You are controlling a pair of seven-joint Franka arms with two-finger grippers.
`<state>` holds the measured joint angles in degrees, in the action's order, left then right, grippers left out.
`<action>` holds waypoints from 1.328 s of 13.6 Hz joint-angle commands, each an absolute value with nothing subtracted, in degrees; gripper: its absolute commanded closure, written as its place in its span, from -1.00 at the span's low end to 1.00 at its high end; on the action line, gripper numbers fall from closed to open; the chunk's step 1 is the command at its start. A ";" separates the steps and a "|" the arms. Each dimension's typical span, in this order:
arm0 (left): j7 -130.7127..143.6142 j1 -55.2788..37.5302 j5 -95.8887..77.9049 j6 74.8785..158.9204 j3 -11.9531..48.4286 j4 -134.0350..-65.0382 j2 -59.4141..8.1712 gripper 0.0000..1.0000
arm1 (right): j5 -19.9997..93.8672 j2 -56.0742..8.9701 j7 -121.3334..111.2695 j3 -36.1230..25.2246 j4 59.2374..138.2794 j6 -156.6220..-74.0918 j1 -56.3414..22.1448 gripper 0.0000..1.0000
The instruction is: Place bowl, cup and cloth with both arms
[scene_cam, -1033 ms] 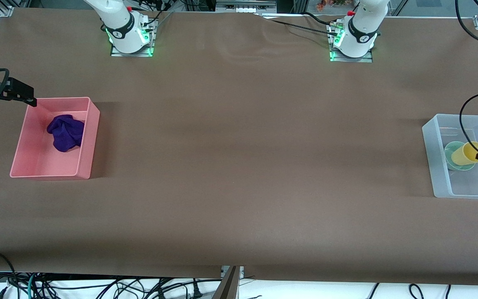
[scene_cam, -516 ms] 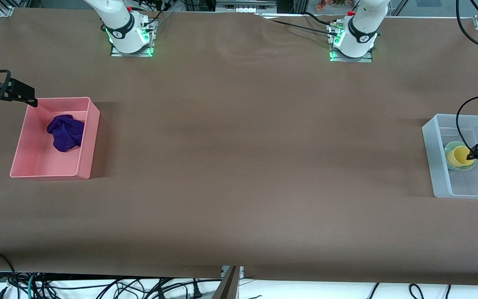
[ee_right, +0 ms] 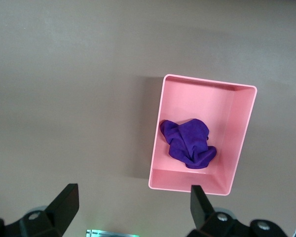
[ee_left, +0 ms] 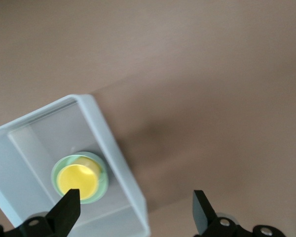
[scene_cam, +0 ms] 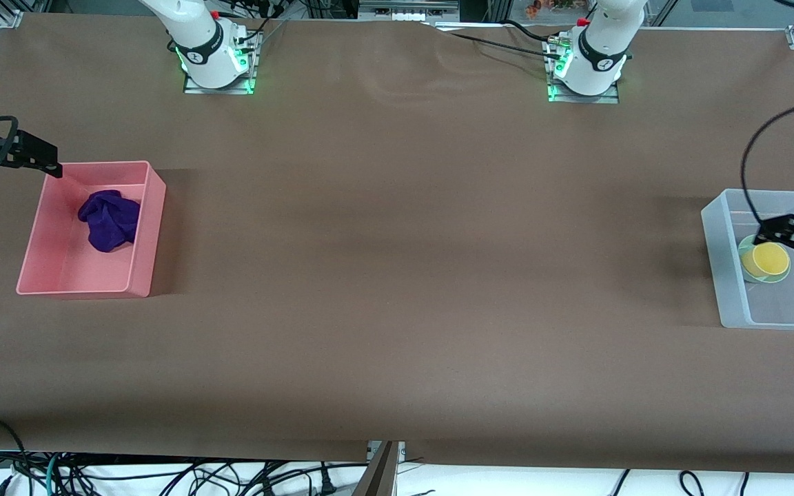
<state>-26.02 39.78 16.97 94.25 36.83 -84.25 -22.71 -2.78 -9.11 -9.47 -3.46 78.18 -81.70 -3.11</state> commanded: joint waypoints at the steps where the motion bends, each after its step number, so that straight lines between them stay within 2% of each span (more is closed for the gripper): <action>1: -24.17 40.34 16.88 89.92 42.69 -80.16 -23.12 -1.00 | -3.52 -8.44 -8.96 -2.81 78.49 -81.65 -2.72 -1.00; 4: -24.17 37.46 17.67 90.00 43.69 -79.98 -21.72 -1.00 | -3.43 -8.44 -8.88 -2.90 78.49 -81.56 -2.64 -1.00; 5: -23.82 34.14 16.53 90.44 39.94 -80.50 -20.58 -1.00 | -3.43 -8.44 -8.88 -2.81 78.49 -81.65 -2.72 -1.00; 7: -22.68 22.29 9.88 95.68 24.86 -80.68 -18.03 -1.00 | -3.43 -8.44 -8.88 -2.90 78.49 -81.65 -2.64 -1.00; 10: -11.05 9.10 3.08 97.38 9.45 -85.24 -12.85 -1.00 | -3.52 -8.52 -8.88 -2.90 78.49 -81.74 -2.64 -1.00; 12: -4.07 3.89 2.99 98.51 5.47 -93.20 -6.63 -1.00 | -3.51 -8.79 -8.88 -2.90 78.49 -81.65 -2.64 -1.00; 14: -3.87 0.01 2.55 104.65 1.24 -104.45 0.76 -1.00 | -3.52 -8.79 -8.88 -2.99 78.40 -81.56 -2.55 -1.00; 18: -3.60 0.09 -0.70 105.12 0.88 -105.29 1.23 -1.00 | -3.34 -8.88 -8.79 -3.25 78.49 -81.65 -2.37 -1.00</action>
